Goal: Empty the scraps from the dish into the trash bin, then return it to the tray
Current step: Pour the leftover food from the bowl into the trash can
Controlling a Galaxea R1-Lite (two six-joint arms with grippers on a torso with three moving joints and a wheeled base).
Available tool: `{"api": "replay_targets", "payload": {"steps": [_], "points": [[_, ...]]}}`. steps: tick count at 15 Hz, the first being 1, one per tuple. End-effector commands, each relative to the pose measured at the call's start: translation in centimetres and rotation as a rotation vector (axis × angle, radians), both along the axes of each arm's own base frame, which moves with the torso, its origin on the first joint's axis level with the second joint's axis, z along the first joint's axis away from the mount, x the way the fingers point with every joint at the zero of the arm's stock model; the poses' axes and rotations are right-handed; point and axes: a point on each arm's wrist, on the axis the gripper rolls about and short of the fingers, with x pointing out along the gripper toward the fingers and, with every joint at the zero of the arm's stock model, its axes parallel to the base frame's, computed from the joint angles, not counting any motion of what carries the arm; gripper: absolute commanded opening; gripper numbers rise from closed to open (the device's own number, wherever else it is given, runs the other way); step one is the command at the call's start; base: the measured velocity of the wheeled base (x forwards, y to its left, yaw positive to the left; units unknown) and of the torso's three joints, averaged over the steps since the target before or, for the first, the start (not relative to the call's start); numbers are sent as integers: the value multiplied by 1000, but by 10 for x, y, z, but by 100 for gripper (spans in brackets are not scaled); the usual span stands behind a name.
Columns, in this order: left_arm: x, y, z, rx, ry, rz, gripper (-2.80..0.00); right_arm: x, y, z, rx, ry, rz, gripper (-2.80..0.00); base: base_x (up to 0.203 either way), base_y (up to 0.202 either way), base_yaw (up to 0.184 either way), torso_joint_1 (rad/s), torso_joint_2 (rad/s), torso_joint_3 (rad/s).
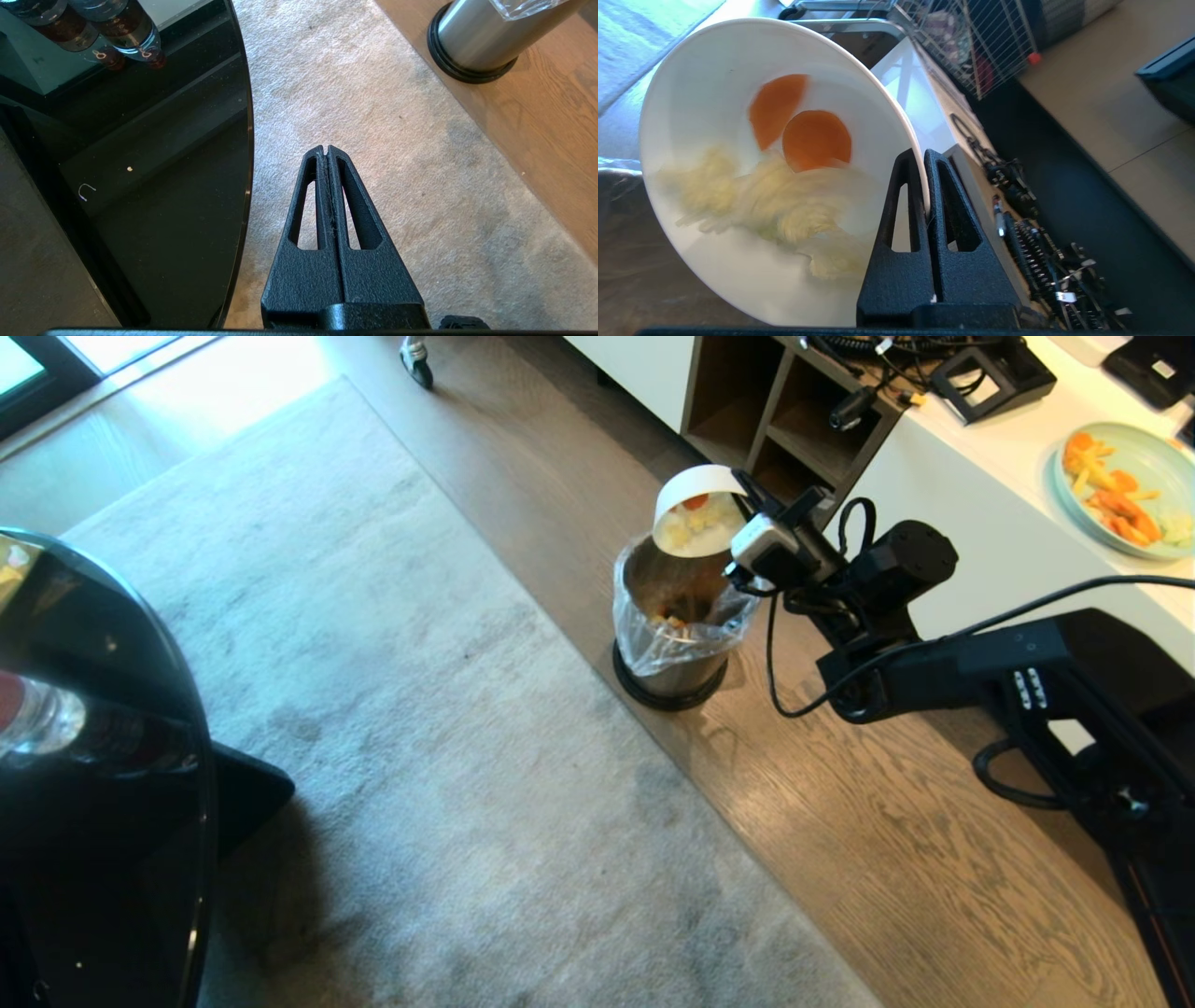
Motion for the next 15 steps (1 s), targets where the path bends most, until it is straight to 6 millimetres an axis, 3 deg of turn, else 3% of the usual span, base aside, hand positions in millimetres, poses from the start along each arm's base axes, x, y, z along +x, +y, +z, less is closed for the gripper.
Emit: {"api": "replay_targets", "payload": {"steps": [1,15], "points": [[0,0,0,-1,-1,0,-280,3,1,-10,-2,-16,-3,-280,0,0,0,0,0,0],[0,0,0,-1,-2,0,-280,1,0,-6,60,9,66,-280,0,0,0,0,0,0]]}}
